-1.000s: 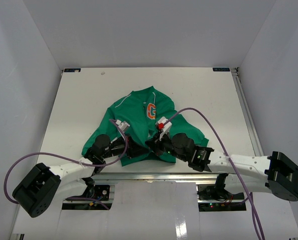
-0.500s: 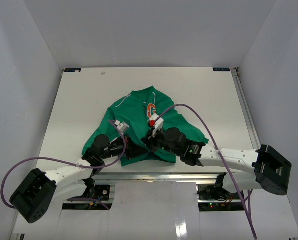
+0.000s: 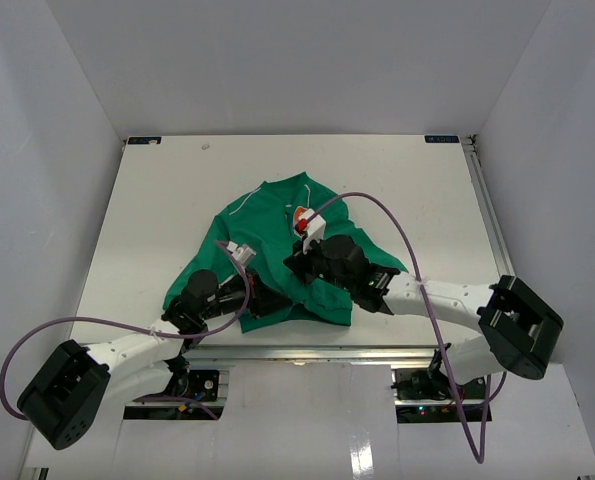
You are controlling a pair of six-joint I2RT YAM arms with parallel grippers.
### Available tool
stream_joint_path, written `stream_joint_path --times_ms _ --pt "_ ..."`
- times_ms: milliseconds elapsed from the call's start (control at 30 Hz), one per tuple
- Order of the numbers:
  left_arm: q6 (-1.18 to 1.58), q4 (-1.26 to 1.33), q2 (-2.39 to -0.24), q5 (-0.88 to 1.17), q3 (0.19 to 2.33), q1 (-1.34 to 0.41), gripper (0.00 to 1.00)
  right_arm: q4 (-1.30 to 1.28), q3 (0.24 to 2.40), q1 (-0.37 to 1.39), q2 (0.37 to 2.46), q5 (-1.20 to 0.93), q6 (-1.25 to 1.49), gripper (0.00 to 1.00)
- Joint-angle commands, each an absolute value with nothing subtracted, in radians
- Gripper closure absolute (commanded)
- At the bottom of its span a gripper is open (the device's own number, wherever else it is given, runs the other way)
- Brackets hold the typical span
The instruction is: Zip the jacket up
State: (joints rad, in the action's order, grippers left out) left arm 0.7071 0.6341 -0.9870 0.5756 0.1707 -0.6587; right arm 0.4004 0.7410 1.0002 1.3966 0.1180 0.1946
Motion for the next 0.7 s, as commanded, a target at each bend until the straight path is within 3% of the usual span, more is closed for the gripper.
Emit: stream_joint_path --times_ms 0,667 --pt "0.706 0.56 -0.977 0.626 0.141 -0.669 1.0 0.486 0.831 0.946 1.449 0.175 0.171 0.92" --pt "0.755 0.405 -0.9 0.31 0.071 -0.669 1.0 0.521 0.969 0.722 1.631 0.153 0.157 0.92"
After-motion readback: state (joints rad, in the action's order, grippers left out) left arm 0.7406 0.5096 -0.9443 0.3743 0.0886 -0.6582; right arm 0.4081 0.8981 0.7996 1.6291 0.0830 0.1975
